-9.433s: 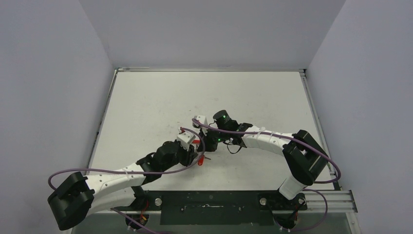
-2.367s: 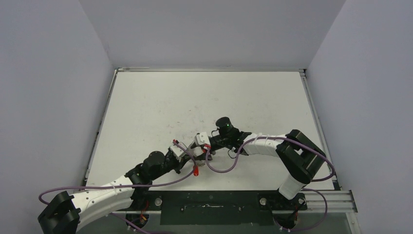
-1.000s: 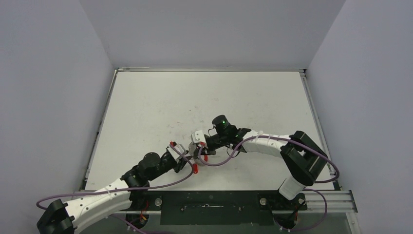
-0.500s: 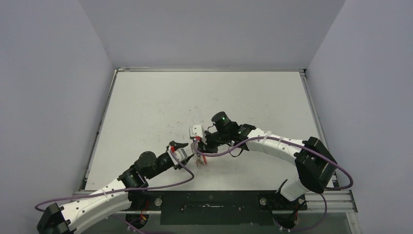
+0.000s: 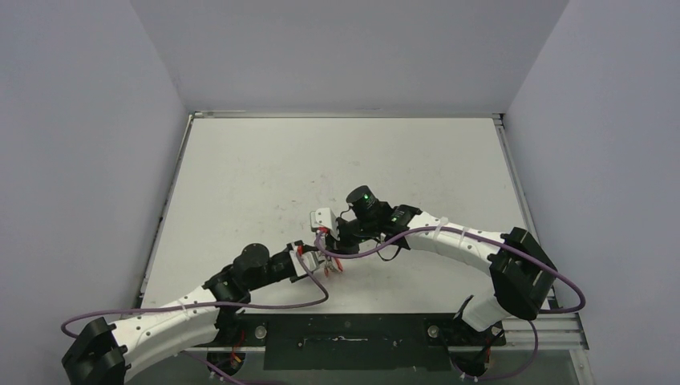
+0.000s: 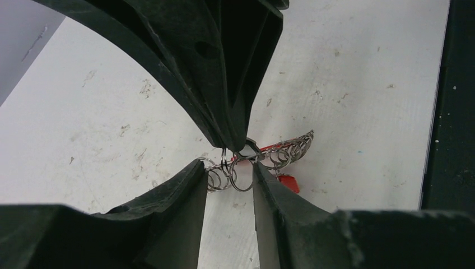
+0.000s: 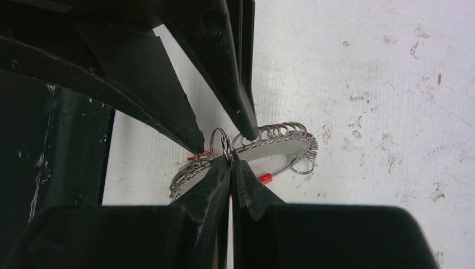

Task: Put the keys on the keyring
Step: Adjust the key on the keyring.

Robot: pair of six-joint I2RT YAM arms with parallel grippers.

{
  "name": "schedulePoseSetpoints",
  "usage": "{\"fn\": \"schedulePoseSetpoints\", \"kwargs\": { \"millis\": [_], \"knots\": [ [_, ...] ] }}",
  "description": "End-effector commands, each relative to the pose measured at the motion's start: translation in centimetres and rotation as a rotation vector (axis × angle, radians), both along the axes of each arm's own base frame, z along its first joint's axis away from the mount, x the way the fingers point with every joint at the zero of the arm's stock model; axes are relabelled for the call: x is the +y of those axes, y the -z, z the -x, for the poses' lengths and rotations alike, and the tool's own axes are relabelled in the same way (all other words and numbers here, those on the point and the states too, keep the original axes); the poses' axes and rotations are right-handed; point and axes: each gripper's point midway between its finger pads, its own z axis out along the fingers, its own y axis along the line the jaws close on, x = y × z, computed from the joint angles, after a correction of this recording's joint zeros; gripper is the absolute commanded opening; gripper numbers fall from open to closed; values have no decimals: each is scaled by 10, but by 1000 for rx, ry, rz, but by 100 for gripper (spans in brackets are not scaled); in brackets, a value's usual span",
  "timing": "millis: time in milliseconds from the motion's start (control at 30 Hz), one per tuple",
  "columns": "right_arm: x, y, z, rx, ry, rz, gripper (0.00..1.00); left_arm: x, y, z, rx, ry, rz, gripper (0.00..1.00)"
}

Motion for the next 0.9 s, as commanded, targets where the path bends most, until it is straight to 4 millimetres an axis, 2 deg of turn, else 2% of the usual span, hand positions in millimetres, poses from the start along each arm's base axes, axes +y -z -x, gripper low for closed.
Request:
{"fn": "schedulePoseSetpoints", "kwargs": {
  "millis": [0, 133, 433, 467, 567, 700, 800, 867],
  "knots": [
    [13, -38, -6, -67, -4, -88, 0, -12, -31, -5, -58, 29, 57, 30],
    [13, -36, -5, -59, -6, -83, 0, -14, -32, -9, -51, 8, 73, 23],
    [15, -35, -2, -57, -19, -80, 0, -18, -31, -13, -30, -6, 89, 22],
    [15, -35, -1, -57, -21, -80, 0, -18, -31, -13, -27, -9, 87, 21],
    [14, -34, -1, -60, -31, -76, 0, -17, -30, -14, -23, -15, 83, 0],
    [14, -33, -1, -67, -33, -72, 0, -15, -31, -14, -23, -25, 93, 0],
    [13, -37, -5, -81, -14, -89, 19, -12, -31, -13, -25, -31, 104, 0],
    [11, -44, -8, -102, 0, -122, 40, -11, -31, -10, -27, -23, 112, 0]
  ]
}}
